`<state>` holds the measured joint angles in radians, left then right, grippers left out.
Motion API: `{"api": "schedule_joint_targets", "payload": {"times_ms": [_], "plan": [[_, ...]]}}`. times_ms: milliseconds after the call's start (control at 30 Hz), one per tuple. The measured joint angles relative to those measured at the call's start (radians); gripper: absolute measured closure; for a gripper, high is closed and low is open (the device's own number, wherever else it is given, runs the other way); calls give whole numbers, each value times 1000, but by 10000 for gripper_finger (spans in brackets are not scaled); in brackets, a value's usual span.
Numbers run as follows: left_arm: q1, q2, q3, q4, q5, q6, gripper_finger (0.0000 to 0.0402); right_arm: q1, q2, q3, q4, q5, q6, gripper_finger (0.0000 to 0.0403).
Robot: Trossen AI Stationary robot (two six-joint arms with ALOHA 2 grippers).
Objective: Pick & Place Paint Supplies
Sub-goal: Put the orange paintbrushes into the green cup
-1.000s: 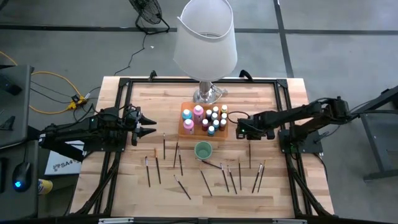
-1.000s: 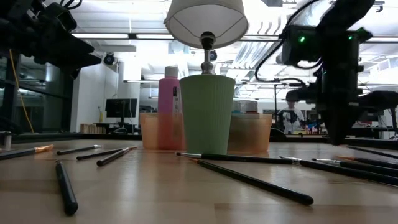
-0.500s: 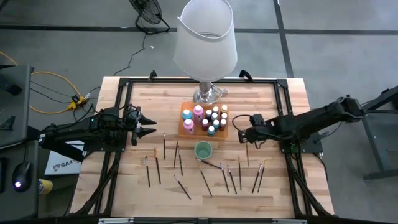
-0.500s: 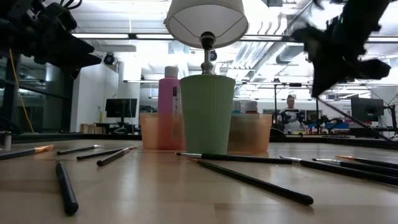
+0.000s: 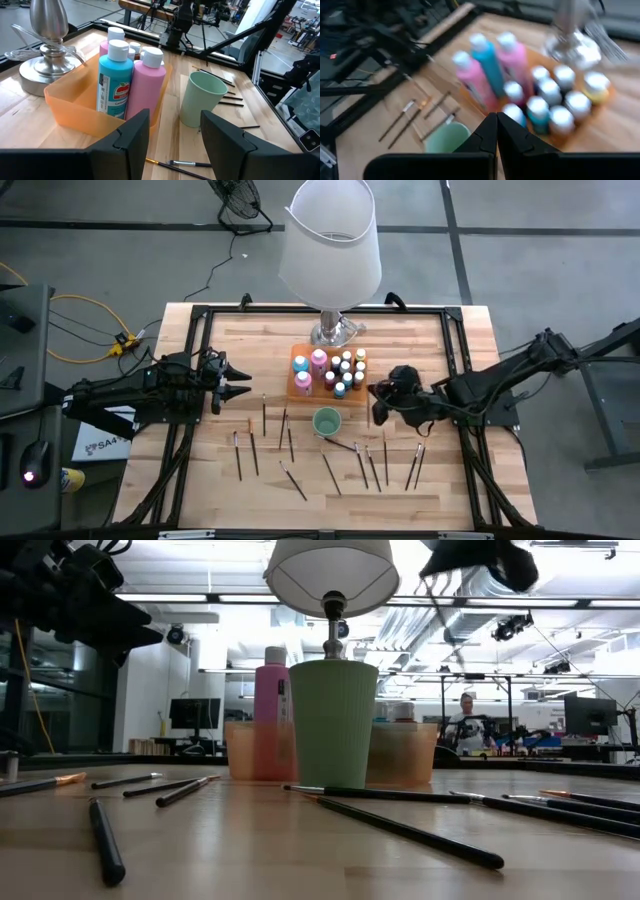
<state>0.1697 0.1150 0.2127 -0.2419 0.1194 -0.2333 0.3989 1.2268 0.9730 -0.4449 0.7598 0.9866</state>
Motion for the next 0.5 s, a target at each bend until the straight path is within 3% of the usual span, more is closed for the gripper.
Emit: {"api": "schedule_joint_targets", "payload": {"times_ms": [200,500], "plan": [[0,0,0,0,0,0,229,-1,112,71,215,48,-226,400],[0,0,0,0,0,0,229,-18,282,223,303,52,-391,401]]}}
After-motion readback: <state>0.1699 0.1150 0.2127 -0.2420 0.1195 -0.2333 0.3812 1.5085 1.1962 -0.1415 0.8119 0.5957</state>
